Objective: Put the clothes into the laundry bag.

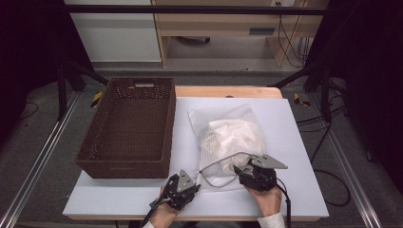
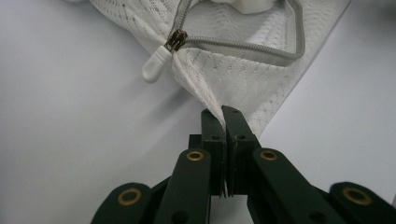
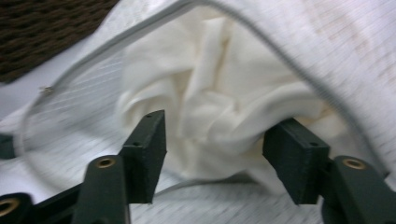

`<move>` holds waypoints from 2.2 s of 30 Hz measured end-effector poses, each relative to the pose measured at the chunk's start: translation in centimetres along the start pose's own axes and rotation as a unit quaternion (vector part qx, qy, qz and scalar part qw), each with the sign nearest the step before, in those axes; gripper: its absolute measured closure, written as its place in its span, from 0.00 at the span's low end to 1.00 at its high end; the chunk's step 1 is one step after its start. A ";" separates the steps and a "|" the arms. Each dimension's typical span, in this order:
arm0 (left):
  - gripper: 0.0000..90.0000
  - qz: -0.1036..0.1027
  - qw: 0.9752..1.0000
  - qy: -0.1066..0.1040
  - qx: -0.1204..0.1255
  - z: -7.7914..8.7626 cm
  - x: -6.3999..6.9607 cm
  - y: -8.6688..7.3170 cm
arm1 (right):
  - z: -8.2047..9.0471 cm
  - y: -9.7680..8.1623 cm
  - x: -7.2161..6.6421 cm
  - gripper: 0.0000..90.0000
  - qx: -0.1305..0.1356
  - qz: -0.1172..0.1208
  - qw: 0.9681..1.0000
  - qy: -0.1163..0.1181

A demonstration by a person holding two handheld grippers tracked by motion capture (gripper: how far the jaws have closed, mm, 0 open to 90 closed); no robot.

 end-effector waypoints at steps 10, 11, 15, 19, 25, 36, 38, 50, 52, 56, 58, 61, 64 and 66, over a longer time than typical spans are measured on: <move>0.97 0.000 1.000 0.000 -0.002 0.0 0.0 0.0 | -5.1 0.8 -2.6 0.76 -0.063 0.030 0.997 -0.036; 0.97 0.000 1.000 0.000 -0.002 0.0 0.0 0.0 | -5.5 0.9 -2.3 0.80 -0.065 0.021 0.997 -0.030; 0.97 -0.001 1.000 -0.002 -0.004 0.1 0.0 0.0 | -6.4 2.0 -1.0 0.85 -0.049 0.010 0.998 -0.046; 0.97 -0.006 1.000 0.002 -0.005 0.1 0.1 0.0 | -7.7 3.3 0.4 0.85 -0.028 0.004 0.996 -0.080; 0.97 -0.001 1.000 -0.001 -0.003 0.1 0.0 0.0 | -6.1 2.6 -0.5 0.69 -0.029 0.006 0.999 -0.027; 0.96 0.004 1.000 -0.003 -0.001 0.0 -0.1 0.0 | 3.3 -0.5 3.9 0.46 0.023 -0.012 0.995 -0.091; 0.96 0.004 1.000 -0.002 -0.001 0.0 -0.1 0.0 | 3.0 -1.2 5.5 0.45 0.009 -0.031 0.994 -0.104; 0.95 0.010 1.000 -0.002 0.001 0.0 -0.3 0.1 | 2.5 -4.2 7.7 1.00 -0.076 -0.061 0.991 -0.089; 0.95 0.011 1.000 0.000 0.001 0.0 -0.3 0.1 | 3.6 -4.4 7.6 1.00 -0.063 -0.064 0.992 -0.085; 0.96 0.015 1.000 0.002 0.002 0.0 -0.5 0.0 | 5.5 -5.9 6.9 1.00 -0.070 -0.064 0.993 -0.070; 0.96 0.019 1.000 0.001 0.002 0.1 -0.6 0.0 | 5.5 -6.9 6.6 1.00 -0.085 -0.057 0.993 -0.066; 0.96 0.026 1.000 -0.005 0.003 0.2 -0.8 -0.1 | 5.3 -7.3 6.2 0.97 -0.090 -0.060 0.992 -0.064; 0.96 0.023 1.000 -0.002 0.004 0.1 -0.7 -0.1 | 5.1 -6.7 5.9 0.73 -0.073 -0.049 0.994 -0.066; 0.96 0.023 1.000 -0.002 0.005 0.1 -0.7 -0.1 | 5.2 -6.0 5.3 0.59 -0.050 -0.035 0.996 -0.061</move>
Point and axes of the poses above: each handheld gripper's, and its own axes: z roughly backward along the jaws, y roughly out of its top, x roughly to its right, the point moved 6 cm from there along -z, roughly forward along the jaws, and after that the axes turned 8 degrees about -x, right-handed, at the moved point
